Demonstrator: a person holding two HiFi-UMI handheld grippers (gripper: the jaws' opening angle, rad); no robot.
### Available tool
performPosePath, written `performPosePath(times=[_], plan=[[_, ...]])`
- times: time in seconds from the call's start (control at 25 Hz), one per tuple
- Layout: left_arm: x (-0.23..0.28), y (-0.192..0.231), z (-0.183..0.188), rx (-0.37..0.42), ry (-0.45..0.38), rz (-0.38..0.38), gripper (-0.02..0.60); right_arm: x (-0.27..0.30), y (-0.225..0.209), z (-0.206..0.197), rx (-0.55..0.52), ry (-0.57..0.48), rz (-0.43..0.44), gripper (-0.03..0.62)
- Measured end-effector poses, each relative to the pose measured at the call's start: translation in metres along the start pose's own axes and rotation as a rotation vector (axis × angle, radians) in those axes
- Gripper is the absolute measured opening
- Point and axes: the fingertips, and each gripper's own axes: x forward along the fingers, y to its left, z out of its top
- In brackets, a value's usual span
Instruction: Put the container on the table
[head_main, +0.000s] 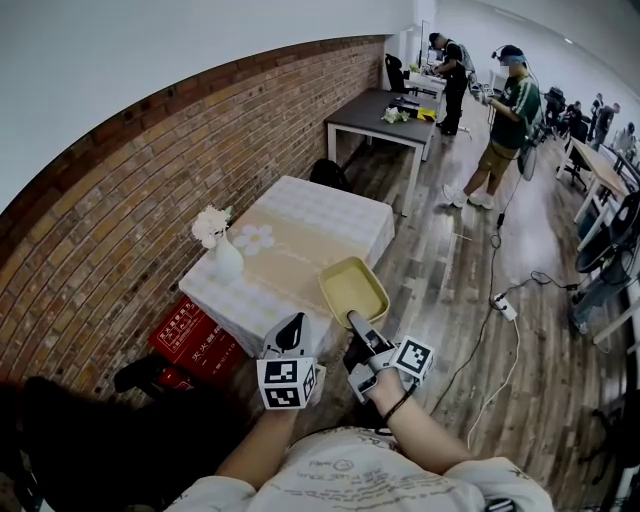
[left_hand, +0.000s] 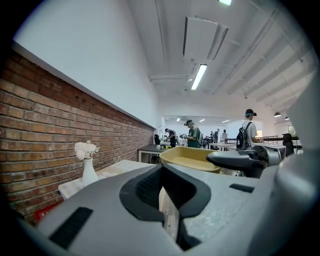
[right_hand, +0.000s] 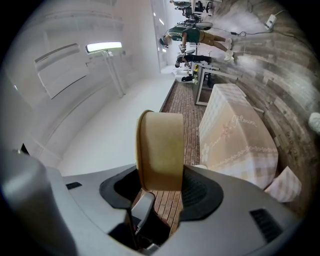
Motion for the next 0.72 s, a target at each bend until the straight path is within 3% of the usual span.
performPosePath(times=[0.32, 0.72], plan=[[0.038, 0.01, 0.002, 0.004, 0.002, 0.011, 0.004, 0.028, -0.016, 0.033, 0.007, -0.018, 0.015, 0.218], [0.126, 0.019, 0.0, -0.011, 0.024, 0.011, 0.005, 0.08, -0.056, 0.092, 0.019, -0.01, -0.006, 0.218]])
